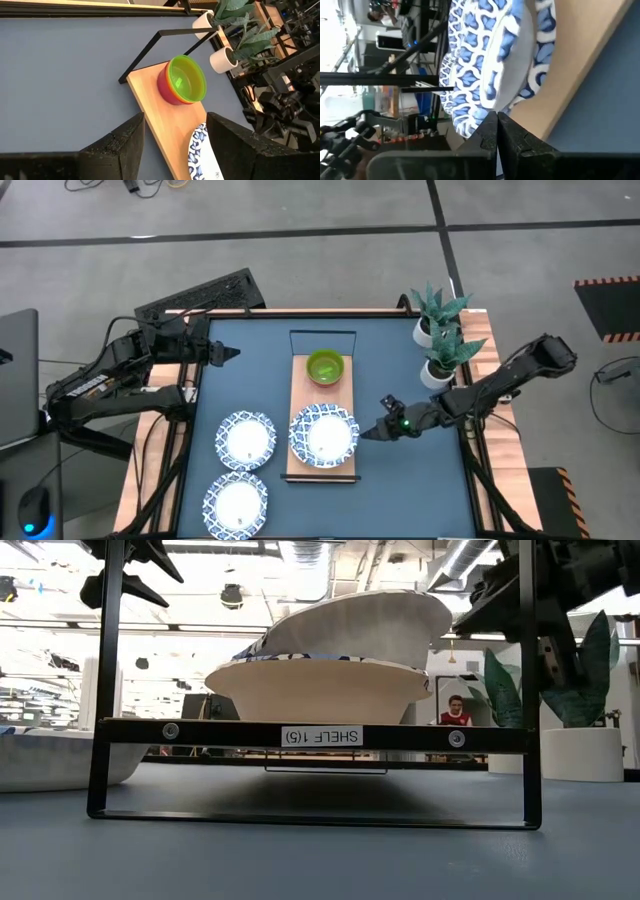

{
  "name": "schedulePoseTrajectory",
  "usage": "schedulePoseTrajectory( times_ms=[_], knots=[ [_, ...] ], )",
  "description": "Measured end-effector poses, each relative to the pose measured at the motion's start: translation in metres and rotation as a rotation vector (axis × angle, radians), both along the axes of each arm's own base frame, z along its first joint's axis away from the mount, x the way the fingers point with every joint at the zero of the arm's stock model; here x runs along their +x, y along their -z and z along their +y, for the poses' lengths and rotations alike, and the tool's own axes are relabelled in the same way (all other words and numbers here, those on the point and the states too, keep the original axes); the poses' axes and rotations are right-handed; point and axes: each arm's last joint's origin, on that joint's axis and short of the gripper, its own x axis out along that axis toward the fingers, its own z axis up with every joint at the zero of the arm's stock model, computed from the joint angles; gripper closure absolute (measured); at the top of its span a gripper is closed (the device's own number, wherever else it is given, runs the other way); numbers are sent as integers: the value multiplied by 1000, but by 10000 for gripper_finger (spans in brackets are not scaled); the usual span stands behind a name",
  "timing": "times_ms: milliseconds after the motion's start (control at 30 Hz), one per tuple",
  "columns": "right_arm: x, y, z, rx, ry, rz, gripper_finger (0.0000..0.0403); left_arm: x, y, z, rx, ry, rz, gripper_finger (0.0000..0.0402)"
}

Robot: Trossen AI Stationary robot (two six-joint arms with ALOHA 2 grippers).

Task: Place and stack bowls onto a shelf
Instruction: Stack the white patterned plate on top of the other white patterned plate on the shelf

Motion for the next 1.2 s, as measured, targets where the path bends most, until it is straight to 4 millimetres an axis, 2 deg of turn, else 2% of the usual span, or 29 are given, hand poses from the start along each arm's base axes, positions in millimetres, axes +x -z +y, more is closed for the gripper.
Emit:
schedulePoseTrajectory(
  times_ms=[200, 367, 467, 567, 700, 833, 1000, 1200],
  knots=[
    [14, 8, 5, 9, -12, -2, 383, 0, 0, 0, 0, -2, -1, 205],
    [11, 8, 9, 19, -26, 14, 373, 0, 0, 0, -1, -2, 0, 205],
    [7, -2, 13, 3, -51, -54, 374, 0, 0, 0, -3, -2, 3, 205],
    [8, -17, 16, -91, -92, -134, 384, -1, 1, 0, -7, -2, 14, 205],
    [17, -22, 13, -175, -99, -118, 383, -1, 1, 0, -8, -1, 14, 205],
    [24, -9, 10, -194, -110, -41, 373, 0, 2, -1, -17, 14, 11, 205],
    [31, 7, 11, -163, -148, 16, 382, 3, 3, 0, -29, 23, 21, 205],
    [29, 1, 15, -139, -167, -14, 374, 9, 6, 3, -59, 51, 41, 205]
  ],
)
